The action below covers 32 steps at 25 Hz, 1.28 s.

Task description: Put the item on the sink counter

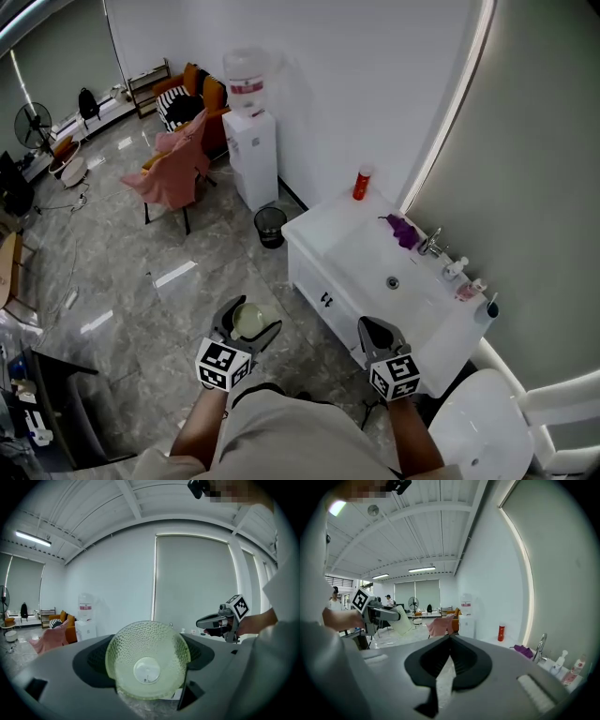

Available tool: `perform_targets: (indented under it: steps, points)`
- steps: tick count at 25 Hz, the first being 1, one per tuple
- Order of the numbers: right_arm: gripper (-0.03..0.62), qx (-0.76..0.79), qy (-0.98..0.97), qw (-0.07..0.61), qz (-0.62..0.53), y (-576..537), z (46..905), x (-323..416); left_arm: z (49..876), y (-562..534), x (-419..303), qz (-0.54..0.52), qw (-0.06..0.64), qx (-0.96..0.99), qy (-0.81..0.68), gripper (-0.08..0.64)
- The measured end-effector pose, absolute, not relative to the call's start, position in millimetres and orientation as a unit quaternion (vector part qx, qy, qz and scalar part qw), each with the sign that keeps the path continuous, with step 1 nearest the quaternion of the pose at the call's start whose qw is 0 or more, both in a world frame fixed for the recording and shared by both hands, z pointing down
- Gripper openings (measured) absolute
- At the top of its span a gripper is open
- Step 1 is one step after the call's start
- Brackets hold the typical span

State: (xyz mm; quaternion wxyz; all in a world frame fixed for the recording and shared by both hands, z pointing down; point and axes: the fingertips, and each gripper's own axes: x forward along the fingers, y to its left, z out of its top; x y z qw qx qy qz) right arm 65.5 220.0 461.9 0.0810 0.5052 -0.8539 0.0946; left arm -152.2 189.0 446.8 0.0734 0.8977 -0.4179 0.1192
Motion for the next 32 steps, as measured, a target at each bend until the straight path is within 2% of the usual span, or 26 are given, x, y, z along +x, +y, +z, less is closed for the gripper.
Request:
perform_targets:
  steps: [14,32]
  points:
    - [0.011,0.462,-0.876,0.076,0.116,179.4,478.0,53.7,455.9,155.9,-151.8,0.127,0.080,0.890,-0.430,0.410]
    - [0.011,0.531,-0.826,0.100,0.160,39.6,507.2,47.5,488.1,-24.7,-157.1,0.149,0.108,0.921,-0.344,0.409]
